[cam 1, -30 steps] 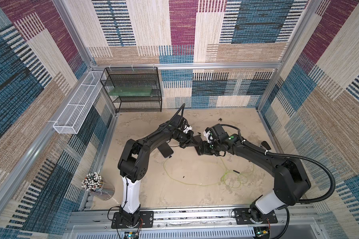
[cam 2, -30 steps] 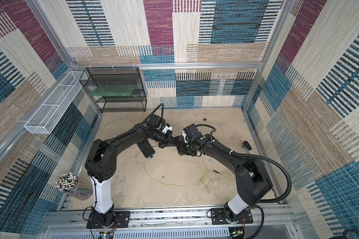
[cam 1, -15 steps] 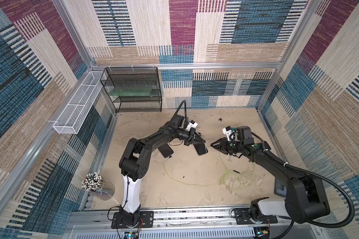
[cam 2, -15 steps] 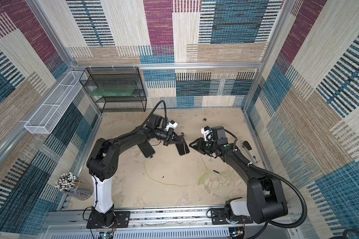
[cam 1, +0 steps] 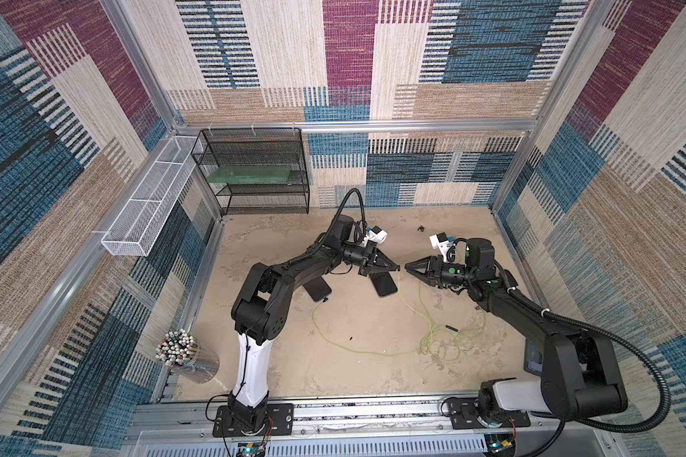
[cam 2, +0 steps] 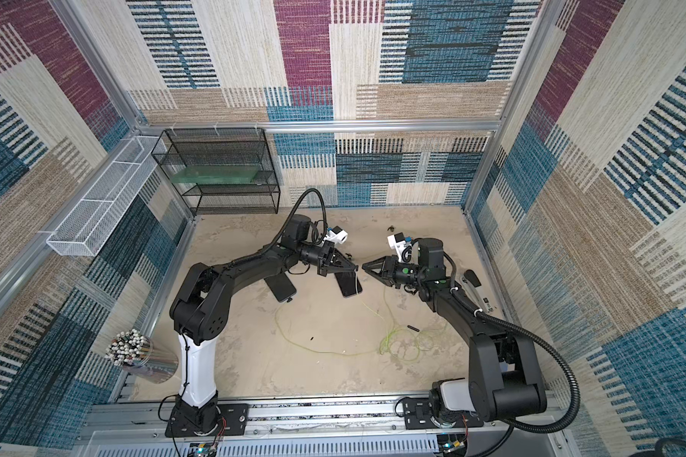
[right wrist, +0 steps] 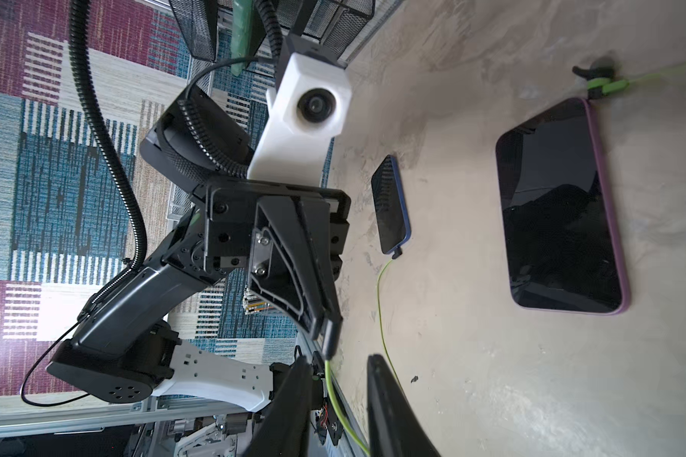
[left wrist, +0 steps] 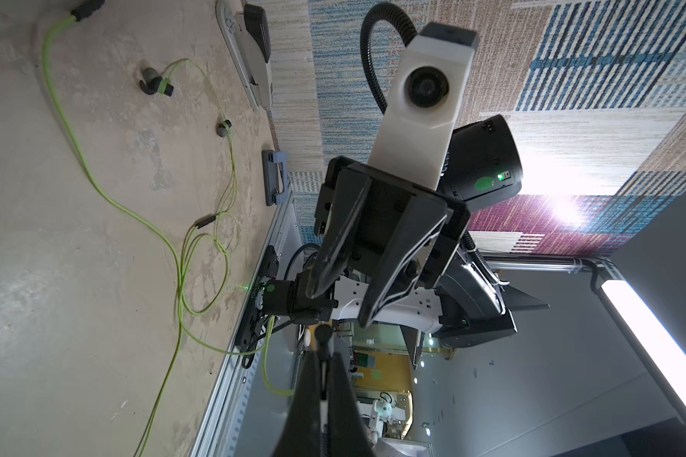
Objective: Plug wired earphones into phones
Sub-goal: Pick up the wired earphone from the center of the board.
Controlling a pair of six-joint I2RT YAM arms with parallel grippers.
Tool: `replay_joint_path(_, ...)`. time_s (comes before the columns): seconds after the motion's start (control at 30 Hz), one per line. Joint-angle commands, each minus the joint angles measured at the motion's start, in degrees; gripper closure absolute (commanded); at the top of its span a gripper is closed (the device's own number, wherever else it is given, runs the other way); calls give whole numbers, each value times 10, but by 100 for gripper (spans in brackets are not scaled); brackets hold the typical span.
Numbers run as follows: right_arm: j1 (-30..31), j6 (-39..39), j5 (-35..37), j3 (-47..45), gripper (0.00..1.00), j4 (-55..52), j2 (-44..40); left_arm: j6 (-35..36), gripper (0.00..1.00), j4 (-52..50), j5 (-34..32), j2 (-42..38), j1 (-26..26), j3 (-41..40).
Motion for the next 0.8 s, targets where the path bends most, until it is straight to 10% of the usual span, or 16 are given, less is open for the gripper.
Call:
replay_joint_path(0.0,3,14,-18,2,73,42,4,-29,100,58,16,2,-1,-2)
replay_joint_path(0.77,27,59,-21,-8,83,116,29,-29,100,58,25,3,-7,0)
